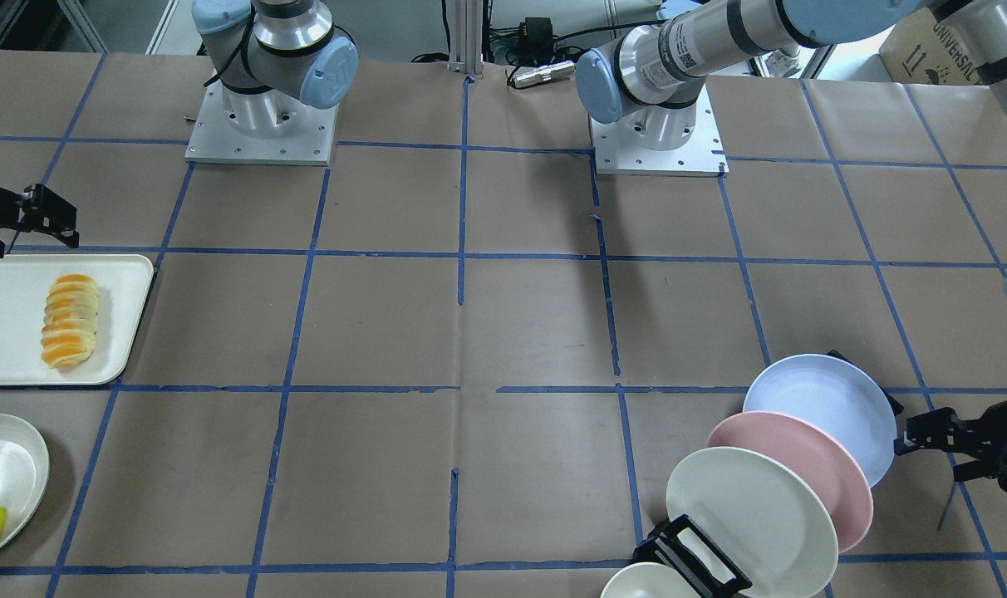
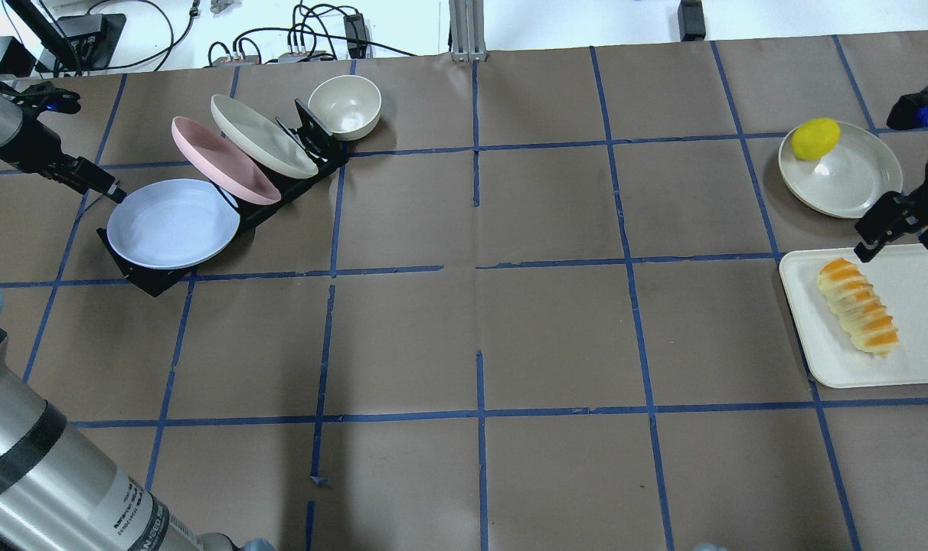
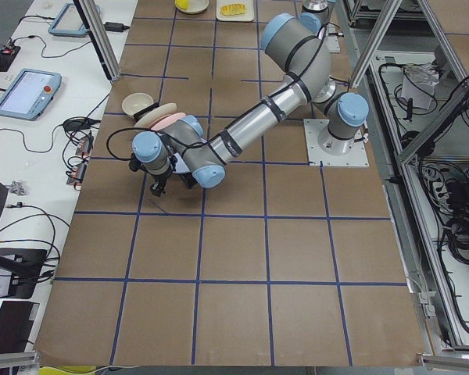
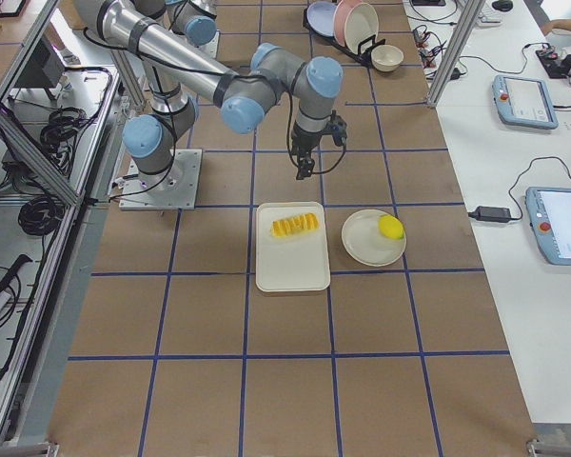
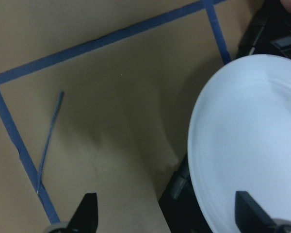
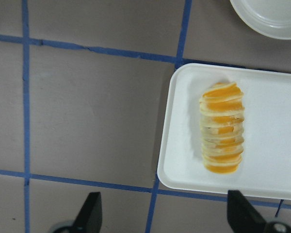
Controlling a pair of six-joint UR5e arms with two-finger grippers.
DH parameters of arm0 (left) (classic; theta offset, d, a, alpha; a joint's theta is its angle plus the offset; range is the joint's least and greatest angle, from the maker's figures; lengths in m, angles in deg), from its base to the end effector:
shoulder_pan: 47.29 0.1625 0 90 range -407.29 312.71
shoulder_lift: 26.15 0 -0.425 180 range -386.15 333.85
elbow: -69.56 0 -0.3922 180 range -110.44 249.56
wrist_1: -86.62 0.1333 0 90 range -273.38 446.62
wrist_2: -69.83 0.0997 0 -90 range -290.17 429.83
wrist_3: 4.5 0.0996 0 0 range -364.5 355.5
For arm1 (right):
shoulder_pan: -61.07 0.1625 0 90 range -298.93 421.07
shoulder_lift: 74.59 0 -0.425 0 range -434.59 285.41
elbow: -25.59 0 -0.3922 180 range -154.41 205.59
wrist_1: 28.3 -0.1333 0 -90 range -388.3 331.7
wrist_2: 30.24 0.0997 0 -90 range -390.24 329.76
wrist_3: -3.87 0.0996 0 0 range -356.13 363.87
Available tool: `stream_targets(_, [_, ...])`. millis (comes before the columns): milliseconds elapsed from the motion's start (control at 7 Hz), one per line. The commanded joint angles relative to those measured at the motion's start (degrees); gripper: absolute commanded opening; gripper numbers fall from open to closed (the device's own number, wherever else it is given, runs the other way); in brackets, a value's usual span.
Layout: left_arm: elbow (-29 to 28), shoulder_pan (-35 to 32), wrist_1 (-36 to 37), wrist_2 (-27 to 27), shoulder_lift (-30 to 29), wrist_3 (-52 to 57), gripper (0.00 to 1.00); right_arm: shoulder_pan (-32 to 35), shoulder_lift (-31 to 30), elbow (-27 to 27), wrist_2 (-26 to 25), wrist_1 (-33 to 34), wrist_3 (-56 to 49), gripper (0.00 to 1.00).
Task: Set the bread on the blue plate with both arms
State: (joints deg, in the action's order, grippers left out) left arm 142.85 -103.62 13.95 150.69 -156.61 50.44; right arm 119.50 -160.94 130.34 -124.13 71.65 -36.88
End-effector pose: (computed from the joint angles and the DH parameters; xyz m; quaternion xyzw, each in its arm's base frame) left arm 0.2767 -0.6843 0.2190 -0.1793 -0.9790 0.0156 0.0959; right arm -0.1452 -0.4780 0.3499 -0.0823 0.9933 0.0794 0.0161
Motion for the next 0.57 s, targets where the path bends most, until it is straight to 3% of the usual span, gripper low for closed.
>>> stream_targets(0, [0.45,-1.05,-0.18,-0.26,-0.68,-0.97,1.00,-4.54,4.51,6.14,-0.85,9.52,-2.48,0.91])
stream_targets(429, [-0.42,-1.32,-2.02,0.18,0.03,-2.47,1.00,-6.49,11.63,8.28,-0.68,21.31,-3.19,0.91])
